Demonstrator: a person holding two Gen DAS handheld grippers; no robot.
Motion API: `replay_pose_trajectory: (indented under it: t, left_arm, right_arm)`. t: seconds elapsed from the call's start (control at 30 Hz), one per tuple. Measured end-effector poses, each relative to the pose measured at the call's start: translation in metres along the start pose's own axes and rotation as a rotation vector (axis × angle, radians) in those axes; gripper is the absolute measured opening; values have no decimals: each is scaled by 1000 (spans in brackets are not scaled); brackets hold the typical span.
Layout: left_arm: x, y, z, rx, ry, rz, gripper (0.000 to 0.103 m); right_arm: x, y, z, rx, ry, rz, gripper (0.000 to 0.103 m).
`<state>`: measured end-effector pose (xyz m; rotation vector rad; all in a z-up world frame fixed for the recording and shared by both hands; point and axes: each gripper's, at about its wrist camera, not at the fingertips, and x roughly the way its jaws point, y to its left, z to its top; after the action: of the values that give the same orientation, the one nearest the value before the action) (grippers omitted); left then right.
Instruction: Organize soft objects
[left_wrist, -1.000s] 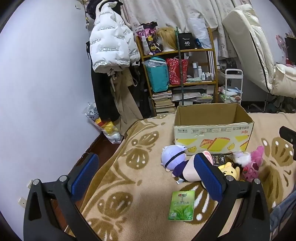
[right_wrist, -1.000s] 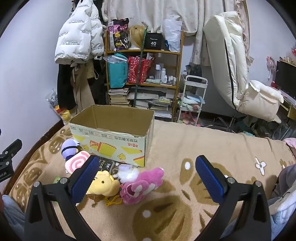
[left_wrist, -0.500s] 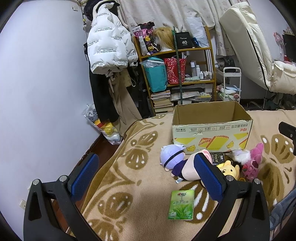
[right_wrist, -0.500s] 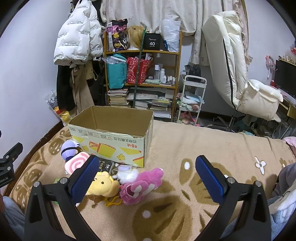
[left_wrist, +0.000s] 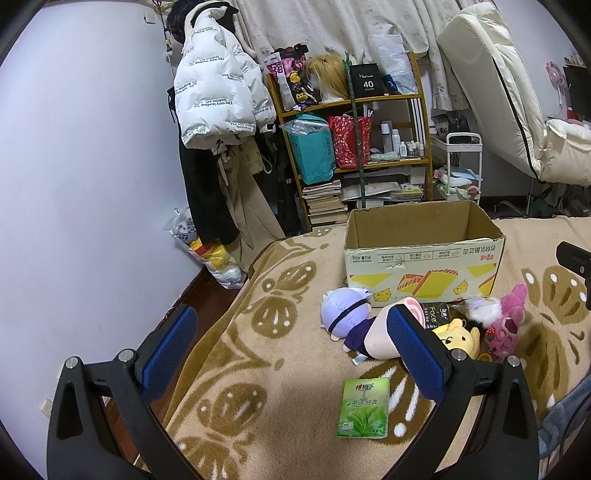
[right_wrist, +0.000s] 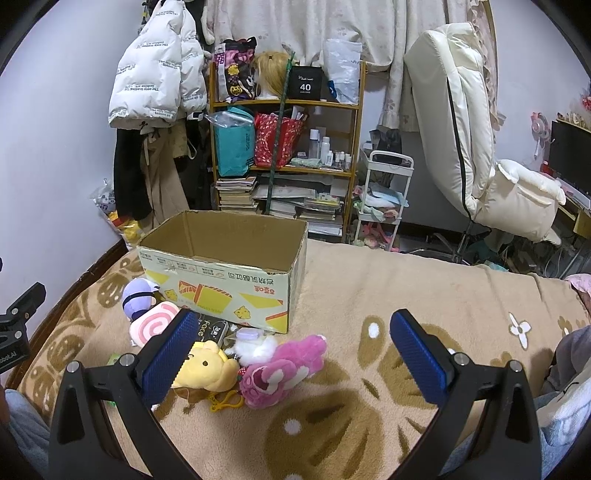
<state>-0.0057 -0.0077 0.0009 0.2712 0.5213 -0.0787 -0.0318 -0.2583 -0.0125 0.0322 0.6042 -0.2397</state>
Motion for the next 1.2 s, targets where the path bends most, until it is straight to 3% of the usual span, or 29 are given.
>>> replay_pose_trajectory:
  t: [1.2]
  left_arm:
    - [-2,1,-1,11,-4,7,101]
  right_arm:
    - [-1,1,0,6,-3,3,103]
